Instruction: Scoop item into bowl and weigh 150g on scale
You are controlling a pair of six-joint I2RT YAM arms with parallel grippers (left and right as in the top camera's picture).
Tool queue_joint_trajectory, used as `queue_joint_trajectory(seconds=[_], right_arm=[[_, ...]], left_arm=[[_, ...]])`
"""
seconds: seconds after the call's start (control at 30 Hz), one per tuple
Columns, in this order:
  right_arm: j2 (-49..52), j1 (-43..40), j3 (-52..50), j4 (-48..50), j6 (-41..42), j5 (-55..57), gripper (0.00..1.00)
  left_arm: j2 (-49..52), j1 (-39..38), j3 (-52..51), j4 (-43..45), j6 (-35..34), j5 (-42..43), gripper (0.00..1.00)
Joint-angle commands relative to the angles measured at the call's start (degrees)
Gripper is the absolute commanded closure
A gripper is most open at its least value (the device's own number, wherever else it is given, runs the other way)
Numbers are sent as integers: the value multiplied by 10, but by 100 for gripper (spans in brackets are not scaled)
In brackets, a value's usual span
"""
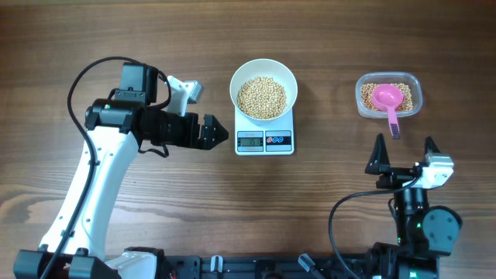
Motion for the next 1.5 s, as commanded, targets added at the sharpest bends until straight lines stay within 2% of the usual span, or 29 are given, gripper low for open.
queue_joint_trajectory(seconds=[0.0,0.4,0.57,0.9,1.47], right_arm=[[-24,20,-16,7,11,36,0],[-39,42,-43,12,-5,52,0],[-41,42,-82,61,-5,52,1],[-41,44,-83,26,-61,56,0],[-41,44,-83,27,-60,56,0]], left_arm=[[0,2,-5,1,11,9,0],[0,2,-5,1,11,9,0],[0,2,-5,1,12,9,0],[0,2,-5,1,11,9,0],[0,2,-5,1,11,9,0]])
